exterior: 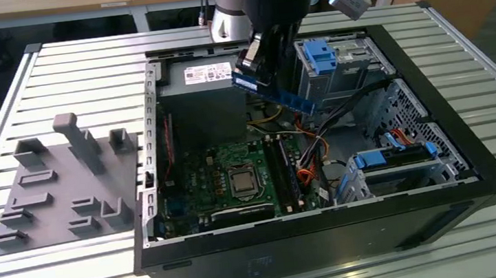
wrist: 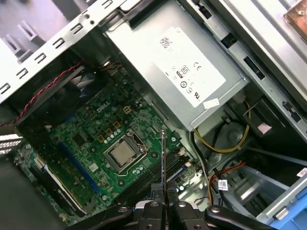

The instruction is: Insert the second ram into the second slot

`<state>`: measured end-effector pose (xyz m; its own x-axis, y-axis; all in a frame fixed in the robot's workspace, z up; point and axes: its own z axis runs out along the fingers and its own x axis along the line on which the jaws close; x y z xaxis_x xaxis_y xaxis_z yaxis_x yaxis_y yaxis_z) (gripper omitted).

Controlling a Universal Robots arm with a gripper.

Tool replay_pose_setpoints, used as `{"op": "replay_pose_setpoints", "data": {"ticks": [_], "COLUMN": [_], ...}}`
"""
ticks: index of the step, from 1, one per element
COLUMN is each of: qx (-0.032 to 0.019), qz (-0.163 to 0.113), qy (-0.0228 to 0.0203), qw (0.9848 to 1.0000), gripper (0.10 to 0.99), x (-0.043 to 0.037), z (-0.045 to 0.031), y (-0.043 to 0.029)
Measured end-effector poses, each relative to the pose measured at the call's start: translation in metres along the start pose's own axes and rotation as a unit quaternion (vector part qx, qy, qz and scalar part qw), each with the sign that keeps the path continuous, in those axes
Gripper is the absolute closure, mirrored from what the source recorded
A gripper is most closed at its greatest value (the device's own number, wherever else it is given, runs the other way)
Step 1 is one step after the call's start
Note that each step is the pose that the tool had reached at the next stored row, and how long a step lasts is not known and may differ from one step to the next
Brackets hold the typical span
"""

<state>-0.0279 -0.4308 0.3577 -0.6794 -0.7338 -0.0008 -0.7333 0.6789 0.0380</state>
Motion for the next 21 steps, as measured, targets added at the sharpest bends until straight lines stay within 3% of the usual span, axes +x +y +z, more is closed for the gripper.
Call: {"op": "replay_pose_setpoints", "data": {"ticks": [5,11,16,21], "qx": [0.0,0.0001,0.0001,0.0002], "qz": [0.045,0.099,0.145,0.189], "qy": [-0.0018,-0.0038,-0.0055,-0.0072], "qw": [0.999,0.9951,0.9895,0.9819], "gripper": [0.949,0.949,0.949,0.949], "x": [0.0,0.0,0.0,0.0], "z": [0.0028,0.0062,0.009,0.012], "y": [-0.0001,-0.0002,-0.0003,-0.0005]}}
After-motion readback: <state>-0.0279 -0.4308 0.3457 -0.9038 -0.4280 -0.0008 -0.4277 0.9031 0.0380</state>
